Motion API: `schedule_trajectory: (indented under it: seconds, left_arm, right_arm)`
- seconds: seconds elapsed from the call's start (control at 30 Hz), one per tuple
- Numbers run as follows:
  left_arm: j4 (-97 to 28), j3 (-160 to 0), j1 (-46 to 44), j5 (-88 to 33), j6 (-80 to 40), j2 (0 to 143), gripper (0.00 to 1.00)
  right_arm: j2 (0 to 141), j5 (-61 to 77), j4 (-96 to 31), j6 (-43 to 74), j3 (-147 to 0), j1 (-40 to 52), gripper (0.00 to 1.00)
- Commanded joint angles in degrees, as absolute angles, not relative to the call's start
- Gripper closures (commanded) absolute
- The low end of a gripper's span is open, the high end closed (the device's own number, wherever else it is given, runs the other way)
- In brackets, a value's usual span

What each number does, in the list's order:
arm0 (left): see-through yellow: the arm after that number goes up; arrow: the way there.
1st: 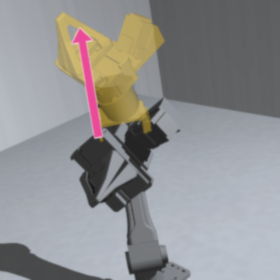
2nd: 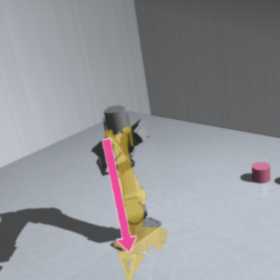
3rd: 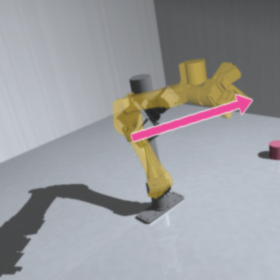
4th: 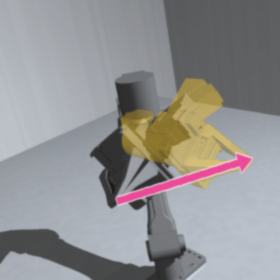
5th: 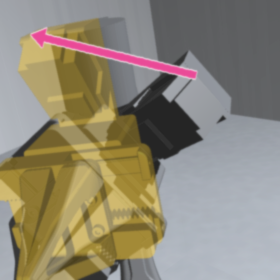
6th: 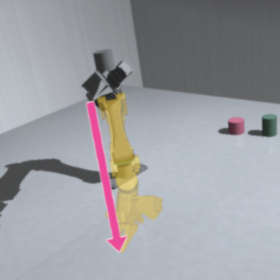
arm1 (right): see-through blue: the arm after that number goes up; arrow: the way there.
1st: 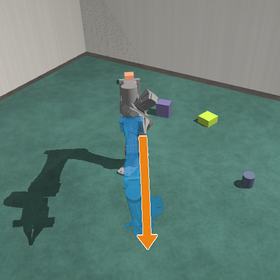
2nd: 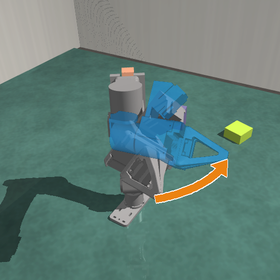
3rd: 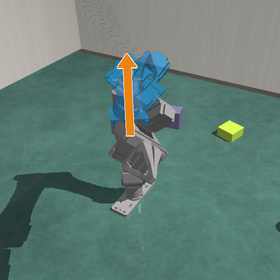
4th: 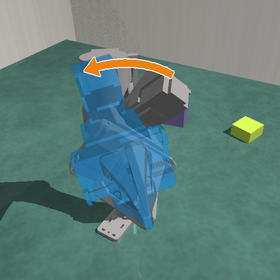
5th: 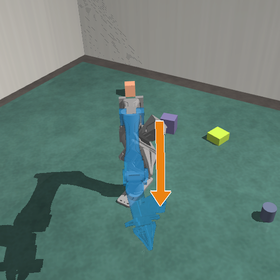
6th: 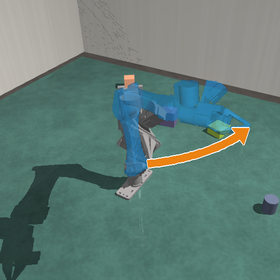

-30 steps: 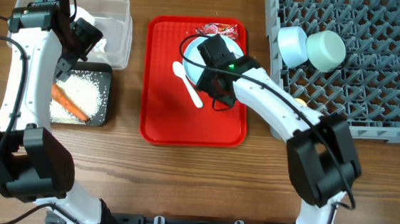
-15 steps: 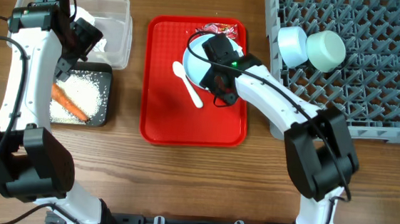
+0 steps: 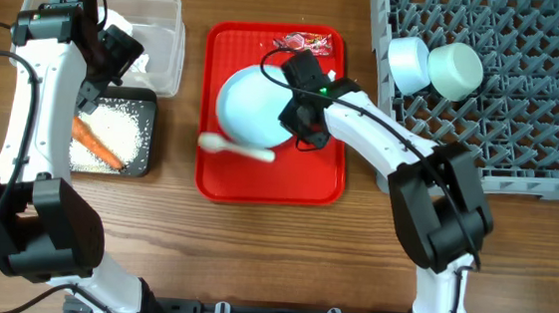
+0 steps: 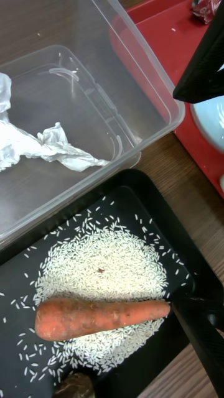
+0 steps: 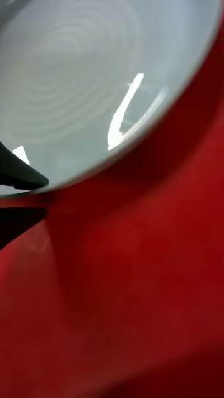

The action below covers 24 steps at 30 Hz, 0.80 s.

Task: Sort waste into correct bins and load items into the dishwasher rack
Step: 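Grasp the light-blue plate rim with the right gripper and tilt it up, then carry the plate right and stand it upright in the grey rack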

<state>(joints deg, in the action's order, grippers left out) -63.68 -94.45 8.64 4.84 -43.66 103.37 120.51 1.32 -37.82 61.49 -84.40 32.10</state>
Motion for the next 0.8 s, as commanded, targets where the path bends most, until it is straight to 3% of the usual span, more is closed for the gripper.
schedule_trajectory:
  seconds: [0.0, 0.17, 0.27, 0.33, 0.47, 0.77]
  left_arm:
    - [-63.7, -94.5, 8.6, 5.4, -44.4, 101.8, 0.00]
    - [-63.7, -94.5, 8.6, 5.4, -44.4, 101.8, 0.00]
    - [-63.7, -94.5, 8.6, 5.4, -44.4, 101.8, 0.00]
    - [-63.7, -94.5, 8.6, 5.4, -44.4, 101.8, 0.00]
    - [-63.7, -94.5, 8.6, 5.4, -44.4, 101.8, 0.00]
    - [-63.7, -94.5, 8.6, 5.4, -44.4, 101.8, 0.00]
  right_arm:
    - [123.5, 2.9, -37.1, 61.5, -83.6, 32.2, 0.80]
    - [123.5, 2.9, -36.8, 61.4, -83.6, 32.2, 0.70]
    - [123.4, 4.3, -35.9, 58.8, -83.7, 32.2, 0.89]
    - [123.4, 6.2, -34.0, 55.2, -83.7, 32.2, 0.96]
    - [123.0, 10.4, -29.7, 44.8, -83.8, 32.1, 0.96]
    - [113.9, 8.4, -31.4, 33.5, -85.4, 26.3, 0.96]
